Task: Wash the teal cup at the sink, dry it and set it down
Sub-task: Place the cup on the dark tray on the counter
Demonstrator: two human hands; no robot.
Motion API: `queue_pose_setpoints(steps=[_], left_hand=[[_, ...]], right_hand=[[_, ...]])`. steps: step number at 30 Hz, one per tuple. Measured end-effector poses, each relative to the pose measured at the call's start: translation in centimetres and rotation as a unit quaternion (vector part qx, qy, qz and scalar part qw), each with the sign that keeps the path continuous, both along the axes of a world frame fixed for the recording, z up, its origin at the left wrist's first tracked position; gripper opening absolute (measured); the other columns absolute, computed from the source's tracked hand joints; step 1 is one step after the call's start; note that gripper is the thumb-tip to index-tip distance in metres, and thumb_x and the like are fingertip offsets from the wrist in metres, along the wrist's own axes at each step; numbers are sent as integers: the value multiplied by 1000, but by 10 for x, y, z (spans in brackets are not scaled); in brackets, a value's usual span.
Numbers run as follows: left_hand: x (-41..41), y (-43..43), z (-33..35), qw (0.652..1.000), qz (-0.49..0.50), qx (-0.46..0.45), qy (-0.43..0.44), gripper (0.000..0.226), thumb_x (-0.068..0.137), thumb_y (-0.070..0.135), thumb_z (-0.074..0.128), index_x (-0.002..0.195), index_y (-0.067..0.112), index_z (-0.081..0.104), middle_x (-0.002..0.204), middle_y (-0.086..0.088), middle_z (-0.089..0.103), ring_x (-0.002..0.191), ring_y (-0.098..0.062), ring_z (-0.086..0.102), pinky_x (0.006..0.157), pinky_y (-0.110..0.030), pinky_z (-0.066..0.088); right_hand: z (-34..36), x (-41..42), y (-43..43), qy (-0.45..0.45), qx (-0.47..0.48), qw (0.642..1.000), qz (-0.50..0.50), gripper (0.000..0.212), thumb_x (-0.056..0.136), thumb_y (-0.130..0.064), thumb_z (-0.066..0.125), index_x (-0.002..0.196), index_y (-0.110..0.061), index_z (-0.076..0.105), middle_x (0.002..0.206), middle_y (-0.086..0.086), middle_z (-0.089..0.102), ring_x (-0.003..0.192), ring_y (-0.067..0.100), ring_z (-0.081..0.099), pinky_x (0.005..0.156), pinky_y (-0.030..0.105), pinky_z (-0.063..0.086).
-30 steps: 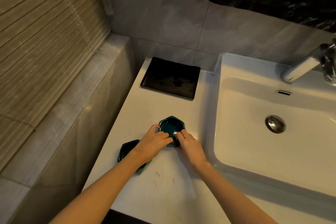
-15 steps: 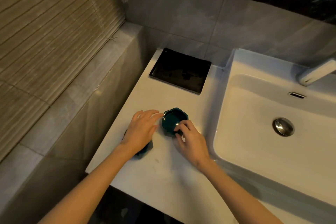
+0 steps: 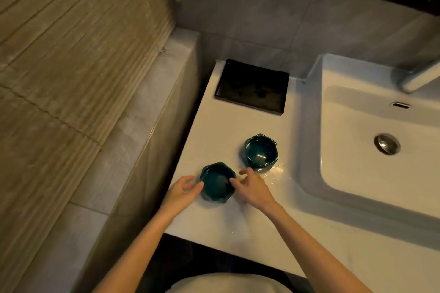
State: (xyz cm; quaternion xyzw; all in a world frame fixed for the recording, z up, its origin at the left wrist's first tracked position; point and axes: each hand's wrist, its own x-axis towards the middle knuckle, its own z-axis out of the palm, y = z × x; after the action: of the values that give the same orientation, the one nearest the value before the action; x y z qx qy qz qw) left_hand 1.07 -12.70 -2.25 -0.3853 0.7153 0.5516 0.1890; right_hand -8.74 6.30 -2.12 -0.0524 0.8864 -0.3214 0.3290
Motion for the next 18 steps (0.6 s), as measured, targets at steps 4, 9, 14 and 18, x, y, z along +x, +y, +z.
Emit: queue_pose_setpoints(steps=[4, 9, 14, 18], left_hand=[[-6, 7, -5, 1000, -6, 28, 0, 42, 82, 36, 68, 118, 26, 49, 107, 6, 60, 95, -17, 62, 70, -30, 54], [-11, 6, -21, 999, 41, 27, -2, 37, 71, 36, 75, 100, 29, 54, 102, 1, 68, 92, -23, 67, 82, -45, 56], [-16, 5, -22, 995, 93, 40, 27, 29, 70, 25, 73, 92, 33, 57, 104, 1, 68, 95, -20, 65, 84, -44, 55], [-26, -2, -5, 991, 106, 48, 61, 27, 70, 22, 73, 92, 34, 62, 92, 5, 68, 87, -17, 67, 80, -42, 57]], right_hand=[[0, 4, -13, -85, 11, 993, -79, 47, 91, -45, 55, 124, -12, 46, 117, 13, 61, 90, 28, 66, 75, 38, 58], [2, 8, -22, -98, 20, 989, -104, 32, 92, -28, 53, 112, -4, 57, 99, 17, 69, 87, 29, 69, 82, 40, 57], [1, 13, -25, -78, -5, 989, -124, 31, 90, -26, 54, 109, -5, 66, 92, 15, 72, 85, 26, 70, 84, 38, 56], [11, 9, -27, -46, -38, 989, -137, 29, 89, -27, 55, 104, -7, 69, 91, 12, 72, 86, 25, 69, 85, 40, 56]])
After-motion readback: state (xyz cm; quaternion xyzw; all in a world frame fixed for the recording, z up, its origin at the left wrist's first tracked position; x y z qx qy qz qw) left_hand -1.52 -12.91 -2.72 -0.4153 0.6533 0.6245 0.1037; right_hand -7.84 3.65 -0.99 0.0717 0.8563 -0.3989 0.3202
